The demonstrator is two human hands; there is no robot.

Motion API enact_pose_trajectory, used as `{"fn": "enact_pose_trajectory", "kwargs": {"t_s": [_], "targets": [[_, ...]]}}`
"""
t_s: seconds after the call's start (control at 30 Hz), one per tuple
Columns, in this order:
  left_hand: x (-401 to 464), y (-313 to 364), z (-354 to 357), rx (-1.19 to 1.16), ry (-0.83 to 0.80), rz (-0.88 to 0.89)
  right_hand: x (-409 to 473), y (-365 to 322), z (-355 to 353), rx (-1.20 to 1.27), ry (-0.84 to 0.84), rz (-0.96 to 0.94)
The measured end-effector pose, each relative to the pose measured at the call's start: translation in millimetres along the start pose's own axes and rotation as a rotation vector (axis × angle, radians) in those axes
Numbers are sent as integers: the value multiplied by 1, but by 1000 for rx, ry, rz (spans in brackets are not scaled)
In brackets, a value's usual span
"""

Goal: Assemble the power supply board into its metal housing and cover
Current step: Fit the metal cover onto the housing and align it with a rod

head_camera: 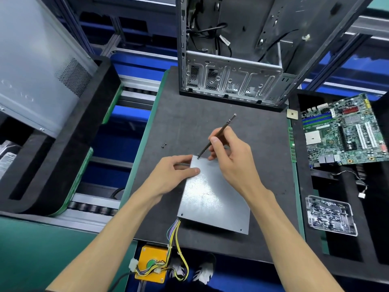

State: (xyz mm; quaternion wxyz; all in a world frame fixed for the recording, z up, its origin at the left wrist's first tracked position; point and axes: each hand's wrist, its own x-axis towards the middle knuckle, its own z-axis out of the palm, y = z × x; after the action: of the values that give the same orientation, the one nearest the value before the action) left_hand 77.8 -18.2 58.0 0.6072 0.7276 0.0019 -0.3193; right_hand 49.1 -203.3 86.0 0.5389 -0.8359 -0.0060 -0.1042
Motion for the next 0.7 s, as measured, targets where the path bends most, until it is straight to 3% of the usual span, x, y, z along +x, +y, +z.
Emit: {"fn": "enact_pose_trajectory", "kwargs": {"t_s": [0.7], "targets": [[-3,1,1,74,16,38,19,-13,10,-355,-80,-96]]}}
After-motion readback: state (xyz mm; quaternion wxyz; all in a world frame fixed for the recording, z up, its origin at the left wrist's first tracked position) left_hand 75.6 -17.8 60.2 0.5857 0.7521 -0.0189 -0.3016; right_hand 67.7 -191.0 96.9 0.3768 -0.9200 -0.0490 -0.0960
